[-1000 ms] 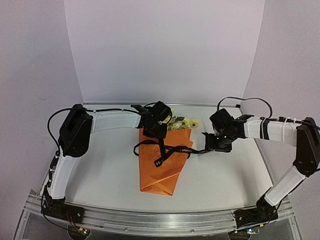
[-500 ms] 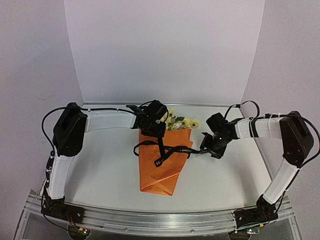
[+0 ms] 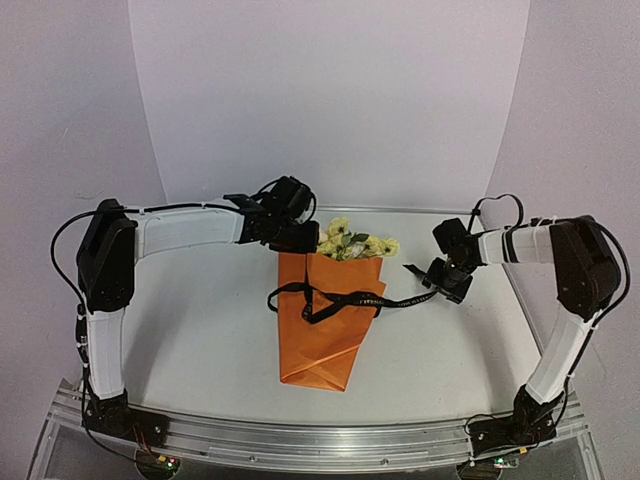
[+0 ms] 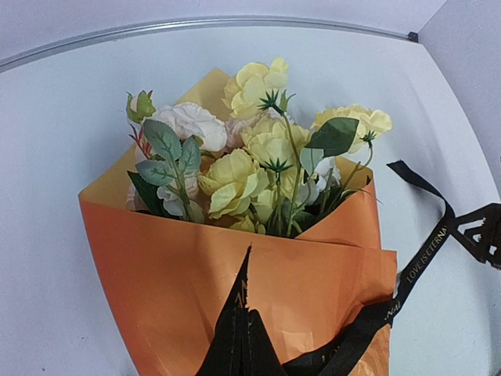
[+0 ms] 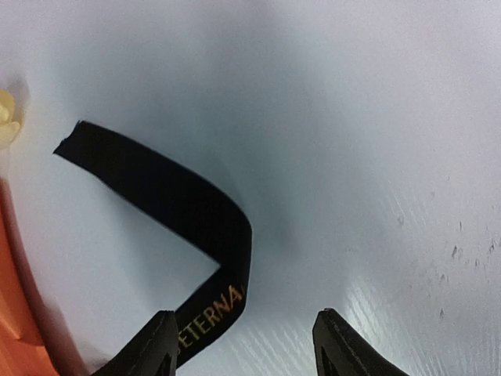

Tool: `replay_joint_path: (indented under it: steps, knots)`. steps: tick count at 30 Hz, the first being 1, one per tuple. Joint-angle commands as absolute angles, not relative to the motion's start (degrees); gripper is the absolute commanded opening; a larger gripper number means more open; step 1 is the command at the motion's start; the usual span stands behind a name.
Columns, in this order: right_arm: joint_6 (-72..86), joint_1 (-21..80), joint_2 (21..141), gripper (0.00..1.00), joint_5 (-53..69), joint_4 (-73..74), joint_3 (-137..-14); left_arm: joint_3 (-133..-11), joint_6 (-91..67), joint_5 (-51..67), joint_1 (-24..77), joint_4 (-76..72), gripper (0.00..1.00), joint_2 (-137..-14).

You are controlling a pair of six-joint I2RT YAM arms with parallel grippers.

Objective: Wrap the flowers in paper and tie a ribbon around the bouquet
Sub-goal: Cross the ribbon over the folded bouquet.

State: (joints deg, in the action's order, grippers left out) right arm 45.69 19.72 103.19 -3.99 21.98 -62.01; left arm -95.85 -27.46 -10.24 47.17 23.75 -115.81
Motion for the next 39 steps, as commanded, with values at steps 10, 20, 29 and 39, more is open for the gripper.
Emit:
replay_joint_path:
  steps: [10, 20, 29, 39]
  knots:
    - [43.79, 16.98, 113.37, 0.14, -5.48, 21.71, -71.21, -90.34, -26.98, -8.24, 43.05, 19.42, 0.0, -107.36]
    - [35.38, 11.33, 101.57, 0.0, -12.1, 29.89, -67.85, -74.53, -30.53, -12.16, 33.05, 15.9, 0.0, -92.72]
    - [33.94, 9.75, 93.3, 0.0, -12.31, 32.35, -59.69, -58.04, -40.12, -19.36, 21.16, 19.76, 0.0, -81.86]
    - [33.6, 9.71, 89.24, 0.0, -10.6, 38.16, -54.87, -39.28, -50.77, -5.66, 10.94, 8.67, 0.0, -80.08]
